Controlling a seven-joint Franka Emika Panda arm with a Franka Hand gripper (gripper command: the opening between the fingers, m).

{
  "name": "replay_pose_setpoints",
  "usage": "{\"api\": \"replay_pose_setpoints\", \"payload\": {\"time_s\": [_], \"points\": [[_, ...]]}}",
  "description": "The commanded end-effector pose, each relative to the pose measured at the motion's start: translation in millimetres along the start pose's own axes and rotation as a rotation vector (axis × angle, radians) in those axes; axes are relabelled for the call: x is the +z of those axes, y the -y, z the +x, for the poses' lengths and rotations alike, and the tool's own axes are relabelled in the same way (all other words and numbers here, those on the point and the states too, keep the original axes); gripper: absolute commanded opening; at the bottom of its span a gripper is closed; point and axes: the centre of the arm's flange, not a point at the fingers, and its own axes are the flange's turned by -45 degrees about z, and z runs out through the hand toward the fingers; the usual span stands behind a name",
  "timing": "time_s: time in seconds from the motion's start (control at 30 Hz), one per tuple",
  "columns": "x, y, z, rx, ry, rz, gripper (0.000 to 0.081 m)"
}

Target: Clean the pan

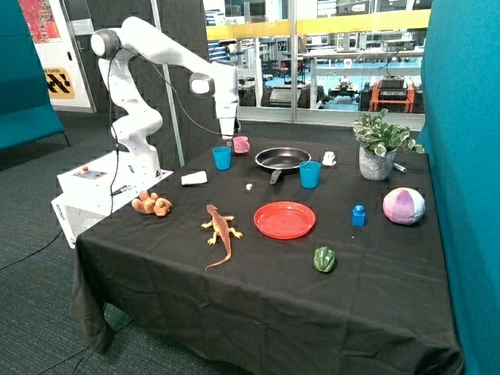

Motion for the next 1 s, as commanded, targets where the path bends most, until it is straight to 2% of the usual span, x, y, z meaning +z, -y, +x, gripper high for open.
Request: {"api": "replay_pose_setpoints", "payload": {"time_s": [0.0,0.17,0.43,0.63,0.8,0.97], "points": [[12.5,-5,-18,-0.029,-0.0018,0.0006,0.0422],[18.6,-12,-23,-0.043,-0.0018,0.0006,0.0508],[30.8,-14,-34,-0.065,-0.0018,0.0006,0.0544],[43.0,-18,-39,-0.048,-0.0018,0.0006,0.0579],[49.4,-23,-38,-0.046,-0.0018,0.0006,0.0688],[52.4,-26,-38,-0.046,-0.0018,0.0006,0.0711]]}}
